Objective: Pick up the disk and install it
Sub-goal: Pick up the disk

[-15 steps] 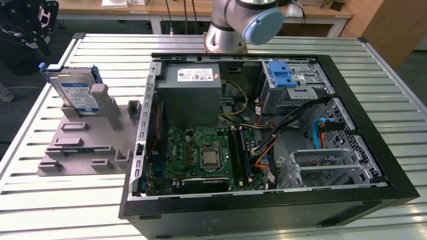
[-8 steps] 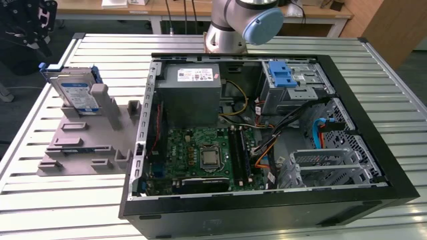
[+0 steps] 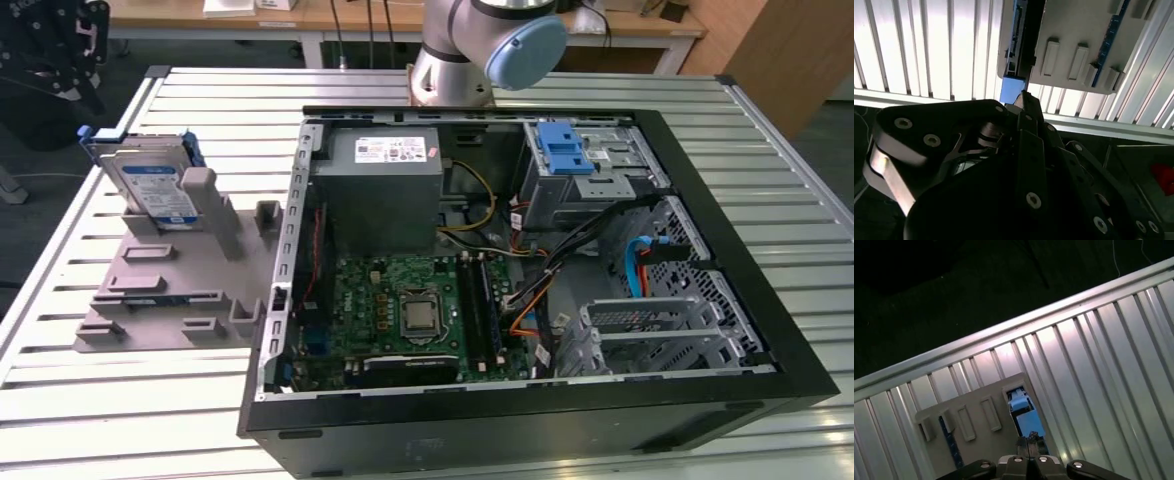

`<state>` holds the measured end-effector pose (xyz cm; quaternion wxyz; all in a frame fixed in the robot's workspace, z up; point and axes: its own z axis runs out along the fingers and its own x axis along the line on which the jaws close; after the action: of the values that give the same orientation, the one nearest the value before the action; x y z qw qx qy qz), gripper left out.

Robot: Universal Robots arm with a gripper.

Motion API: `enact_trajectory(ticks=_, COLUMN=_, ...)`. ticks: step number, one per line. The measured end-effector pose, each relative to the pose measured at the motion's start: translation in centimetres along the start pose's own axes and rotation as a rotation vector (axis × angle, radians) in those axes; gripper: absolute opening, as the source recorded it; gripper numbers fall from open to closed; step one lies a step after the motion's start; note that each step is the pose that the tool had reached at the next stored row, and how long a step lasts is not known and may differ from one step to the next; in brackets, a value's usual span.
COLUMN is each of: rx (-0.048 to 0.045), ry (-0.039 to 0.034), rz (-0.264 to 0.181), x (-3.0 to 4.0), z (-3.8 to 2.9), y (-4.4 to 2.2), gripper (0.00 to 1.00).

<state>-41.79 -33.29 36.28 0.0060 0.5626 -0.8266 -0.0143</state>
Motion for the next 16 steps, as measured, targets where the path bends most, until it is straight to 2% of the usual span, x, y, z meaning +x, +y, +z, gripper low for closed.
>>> enact_trajectory(ticks=4, rx=0.0048, ry=-0.0016, rz=-0.060, x=0.00, z=0.09, y=-0.01, gripper=0.11)
enact_trajectory(ticks=16, rx=0.0034, ry=0.0028, rz=-0.273, x=0.00, z=0.40, y=-0.02, gripper=0.11)
